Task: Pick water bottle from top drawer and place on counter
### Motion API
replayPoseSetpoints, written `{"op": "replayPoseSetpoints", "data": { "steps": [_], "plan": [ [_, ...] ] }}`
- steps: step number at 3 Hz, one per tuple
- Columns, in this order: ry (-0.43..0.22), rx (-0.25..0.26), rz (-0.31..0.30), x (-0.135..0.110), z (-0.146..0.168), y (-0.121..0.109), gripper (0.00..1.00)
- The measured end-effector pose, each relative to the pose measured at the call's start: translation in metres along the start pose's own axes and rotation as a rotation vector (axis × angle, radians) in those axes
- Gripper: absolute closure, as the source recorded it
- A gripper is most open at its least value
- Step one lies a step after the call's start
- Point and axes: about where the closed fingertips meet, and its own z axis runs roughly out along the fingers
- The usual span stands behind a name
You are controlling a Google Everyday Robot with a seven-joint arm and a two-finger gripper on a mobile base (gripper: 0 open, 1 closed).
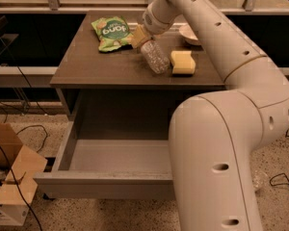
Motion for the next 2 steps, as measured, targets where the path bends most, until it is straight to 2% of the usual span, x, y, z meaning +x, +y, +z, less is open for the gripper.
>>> {"op": "replayPoseSetpoints", "data": {
  "steps": [1,2],
  "plan": [
    [0.0,-0.002,0.0,0.0001,0.0035,0.0007,0.0],
    [0.0,-0.002,0.0,0.0001,0.0035,0.0007,0.0]
  ]
}}
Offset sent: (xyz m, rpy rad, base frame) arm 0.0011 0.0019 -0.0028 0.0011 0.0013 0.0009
